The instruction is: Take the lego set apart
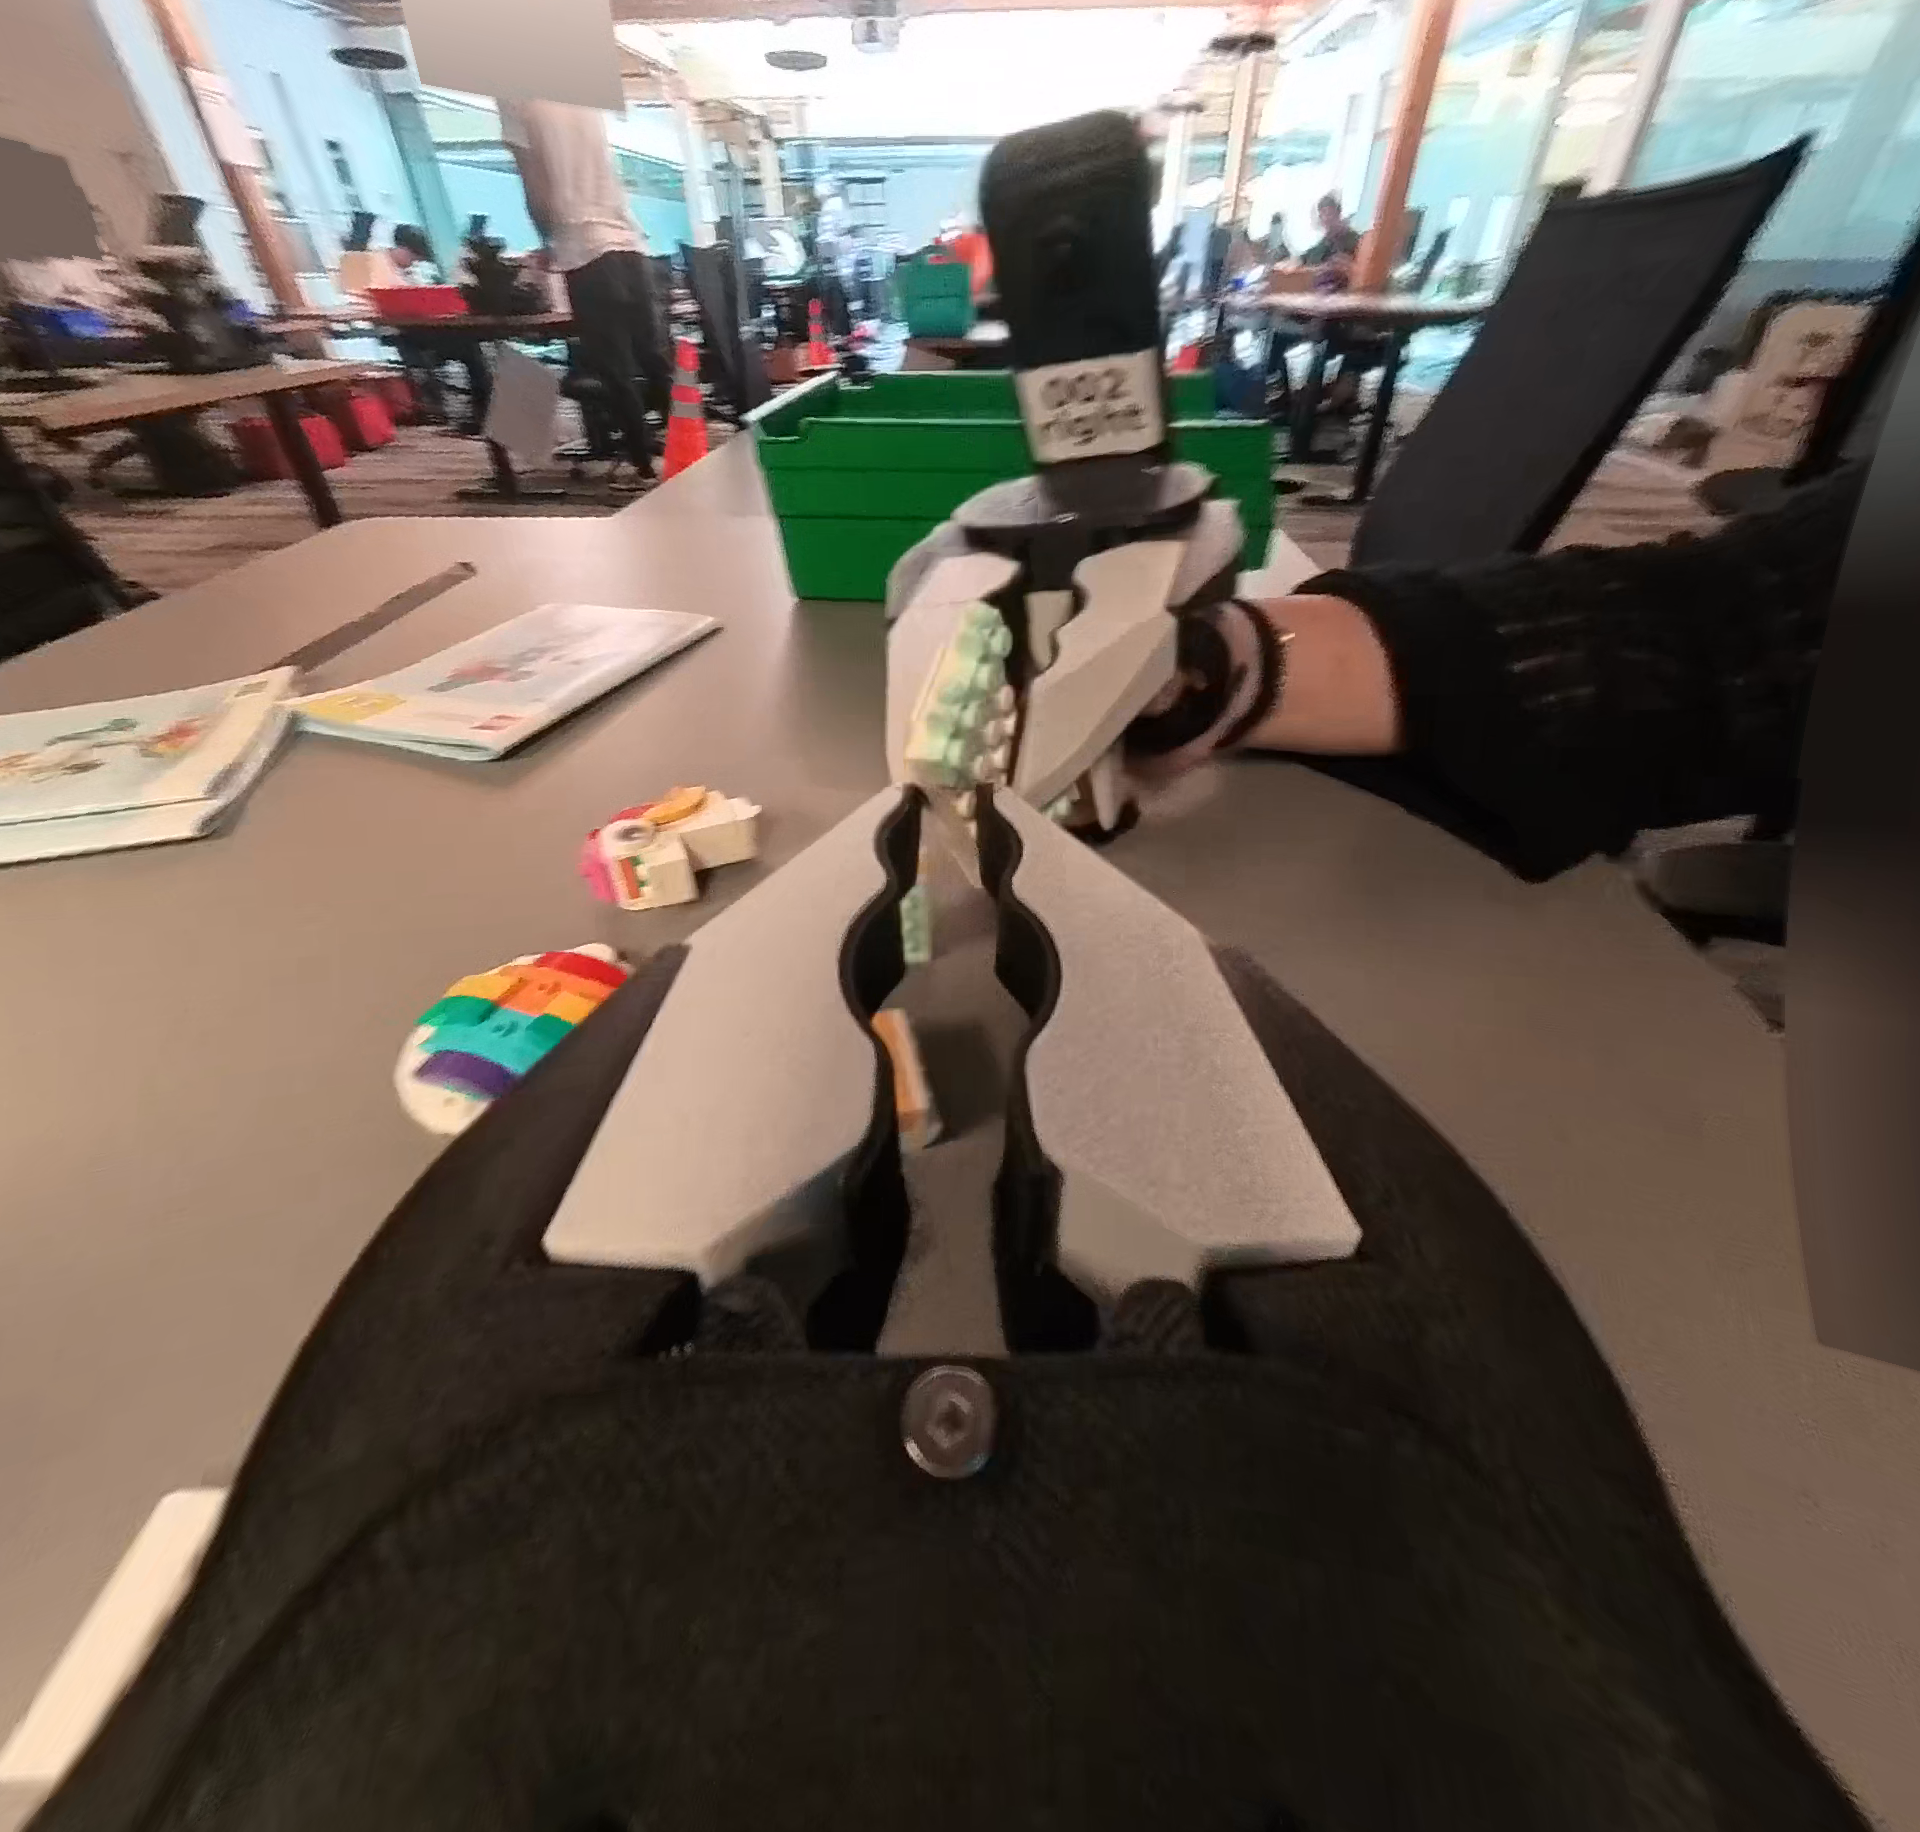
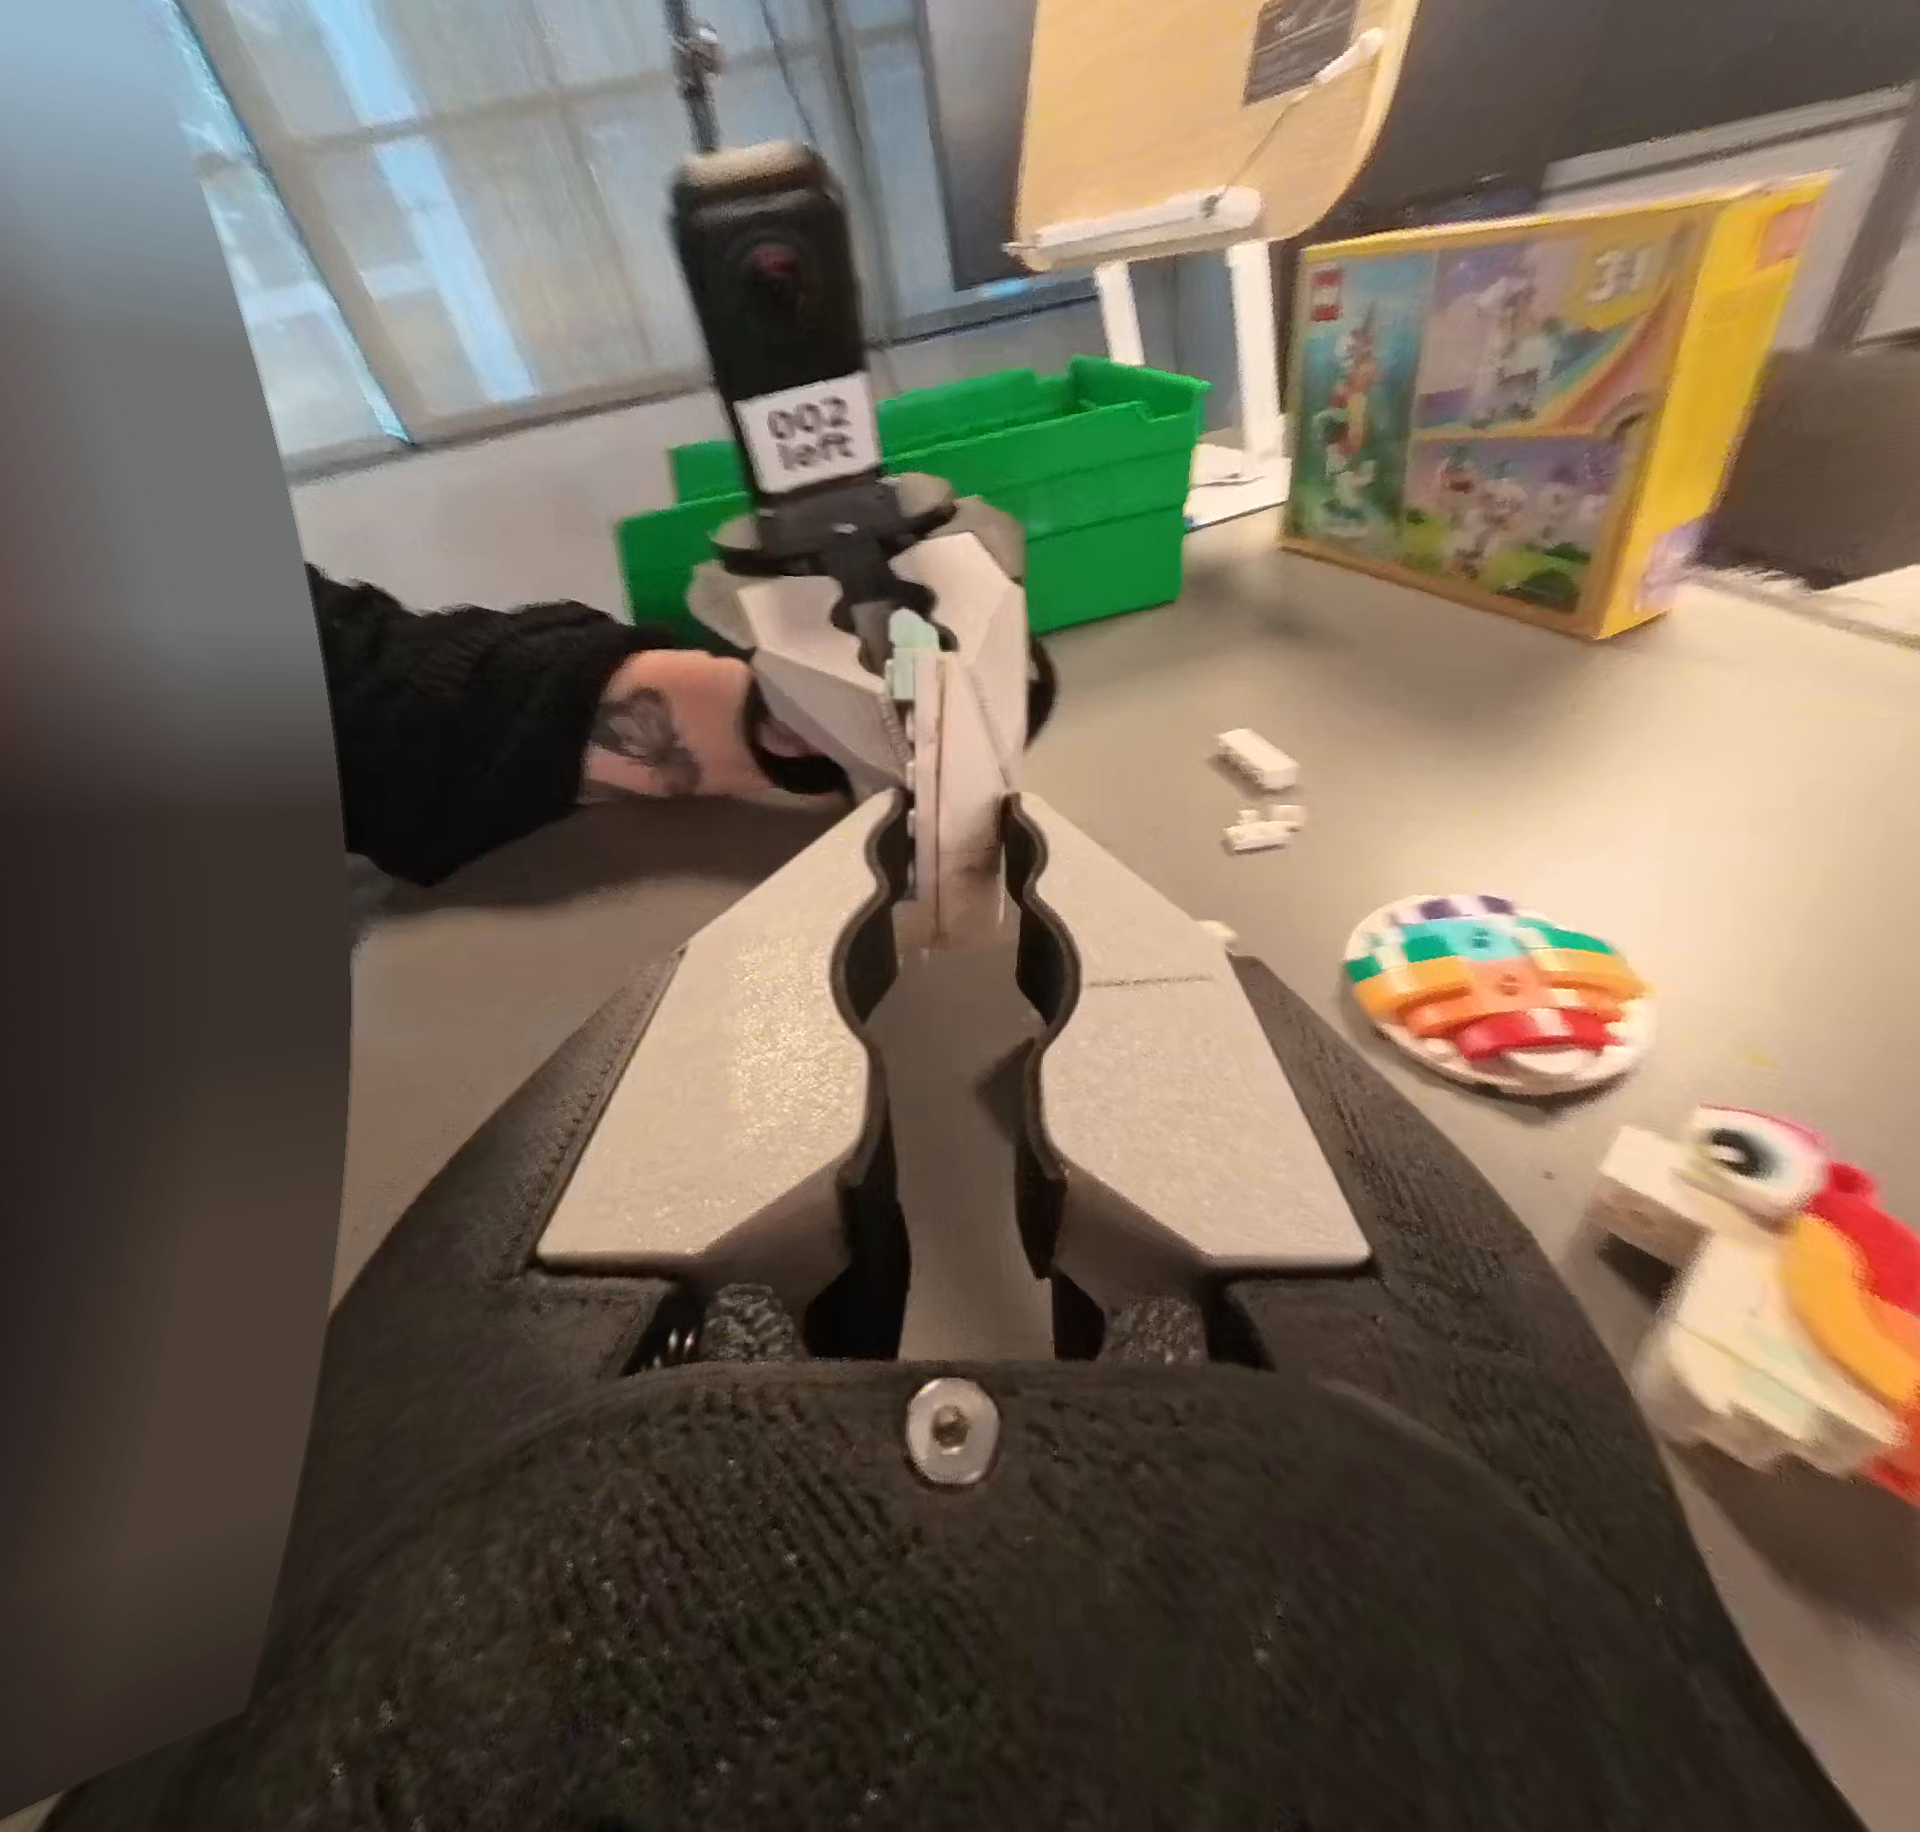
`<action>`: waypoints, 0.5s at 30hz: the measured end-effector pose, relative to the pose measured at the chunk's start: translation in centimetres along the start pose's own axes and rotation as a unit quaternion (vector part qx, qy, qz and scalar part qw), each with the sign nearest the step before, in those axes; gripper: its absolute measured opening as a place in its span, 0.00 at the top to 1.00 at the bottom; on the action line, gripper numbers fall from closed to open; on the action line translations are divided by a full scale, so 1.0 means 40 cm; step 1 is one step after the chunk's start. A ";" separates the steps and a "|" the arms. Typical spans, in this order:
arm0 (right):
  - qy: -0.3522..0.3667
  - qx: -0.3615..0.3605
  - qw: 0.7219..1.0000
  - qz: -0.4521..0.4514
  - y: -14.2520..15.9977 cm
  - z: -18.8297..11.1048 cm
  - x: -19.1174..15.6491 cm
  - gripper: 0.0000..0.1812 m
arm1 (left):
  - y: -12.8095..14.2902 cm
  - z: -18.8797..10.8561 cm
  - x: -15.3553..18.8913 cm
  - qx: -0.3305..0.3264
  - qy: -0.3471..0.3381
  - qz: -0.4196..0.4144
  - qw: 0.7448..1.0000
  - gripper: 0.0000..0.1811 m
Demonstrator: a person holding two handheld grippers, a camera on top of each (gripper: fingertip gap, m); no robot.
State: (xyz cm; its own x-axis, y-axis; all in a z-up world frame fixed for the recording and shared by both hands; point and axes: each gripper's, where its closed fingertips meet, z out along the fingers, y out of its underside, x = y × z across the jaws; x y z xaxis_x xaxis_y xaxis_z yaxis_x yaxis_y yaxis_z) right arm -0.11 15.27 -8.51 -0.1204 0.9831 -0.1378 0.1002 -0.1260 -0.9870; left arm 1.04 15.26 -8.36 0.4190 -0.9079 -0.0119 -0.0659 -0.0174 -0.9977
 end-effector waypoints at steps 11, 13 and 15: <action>0.236 -0.174 0.881 -0.371 0.045 -0.016 0.099 0.92 | 0.015 -0.002 -0.041 -0.093 -0.192 0.351 0.912 0.90; 0.243 -0.182 0.867 -0.396 0.043 -0.018 0.100 0.92 | 0.020 -0.005 -0.046 -0.108 -0.197 0.371 0.901 0.91; 0.248 -0.190 0.854 -0.415 0.043 -0.019 0.100 0.92 | 0.027 -0.003 -0.042 -0.121 -0.195 0.392 0.891 0.92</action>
State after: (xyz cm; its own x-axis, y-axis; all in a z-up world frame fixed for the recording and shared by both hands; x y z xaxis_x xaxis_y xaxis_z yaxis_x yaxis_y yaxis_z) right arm 0.35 19.09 -10.69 0.1183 0.6595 0.7423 0.5095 0.6014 -0.6155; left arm 0.17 16.72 -9.42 0.4380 -0.4675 -0.7679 -0.6502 0.4252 -0.6297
